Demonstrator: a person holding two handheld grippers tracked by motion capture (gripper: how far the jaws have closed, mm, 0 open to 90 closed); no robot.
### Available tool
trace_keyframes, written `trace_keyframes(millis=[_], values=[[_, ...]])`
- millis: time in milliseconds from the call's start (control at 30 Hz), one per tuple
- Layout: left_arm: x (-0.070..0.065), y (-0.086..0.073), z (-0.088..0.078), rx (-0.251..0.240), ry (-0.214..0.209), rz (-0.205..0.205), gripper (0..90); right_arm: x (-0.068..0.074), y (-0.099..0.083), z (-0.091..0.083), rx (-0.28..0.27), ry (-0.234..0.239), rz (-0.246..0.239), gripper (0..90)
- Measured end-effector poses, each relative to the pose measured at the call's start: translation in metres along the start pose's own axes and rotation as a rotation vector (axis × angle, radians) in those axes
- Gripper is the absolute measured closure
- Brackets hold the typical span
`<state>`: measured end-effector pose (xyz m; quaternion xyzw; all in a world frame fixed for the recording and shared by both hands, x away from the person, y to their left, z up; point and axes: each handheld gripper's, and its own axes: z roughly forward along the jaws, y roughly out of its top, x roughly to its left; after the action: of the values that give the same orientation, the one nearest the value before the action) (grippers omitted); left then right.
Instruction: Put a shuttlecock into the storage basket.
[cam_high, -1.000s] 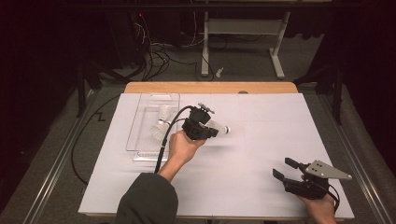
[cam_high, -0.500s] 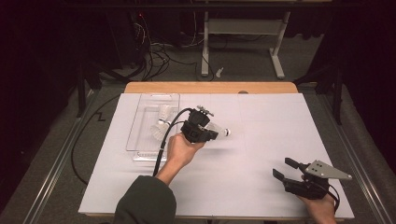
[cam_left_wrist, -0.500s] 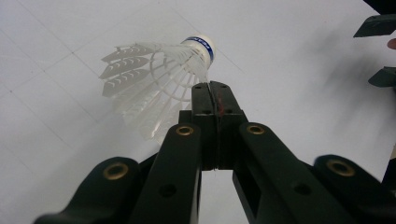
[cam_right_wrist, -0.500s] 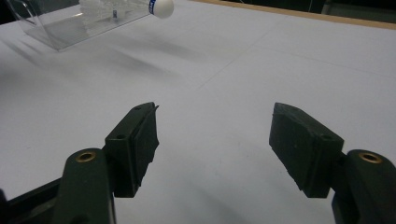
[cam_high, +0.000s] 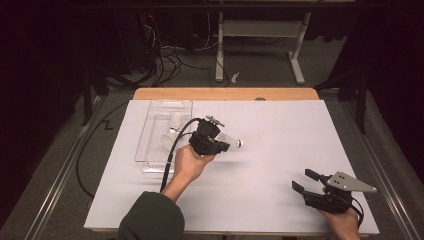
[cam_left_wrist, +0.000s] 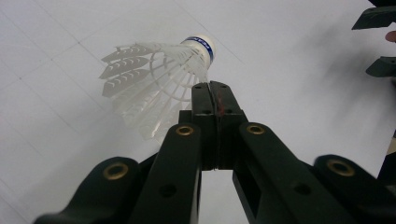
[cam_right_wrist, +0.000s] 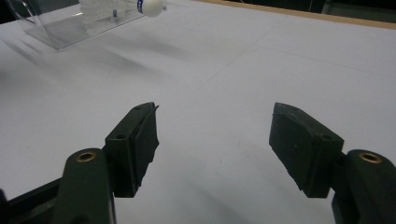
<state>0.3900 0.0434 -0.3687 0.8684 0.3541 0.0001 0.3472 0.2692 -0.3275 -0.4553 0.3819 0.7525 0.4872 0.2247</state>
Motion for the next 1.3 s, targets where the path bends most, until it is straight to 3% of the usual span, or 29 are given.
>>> trace_keyframes(millis=[867, 1300], values=[[0.01, -0.019, -0.019, -0.002, 0.035, -0.033, 90.0, 0.001, 0.0, 0.0, 0.0, 0.001, 0.001, 32.8], [0.011, -0.025, -0.023, -0.061, 0.065, -0.033, 90.0, 0.001, 0.0, 0.0, -0.001, 0.0, 0.0, 32.8]])
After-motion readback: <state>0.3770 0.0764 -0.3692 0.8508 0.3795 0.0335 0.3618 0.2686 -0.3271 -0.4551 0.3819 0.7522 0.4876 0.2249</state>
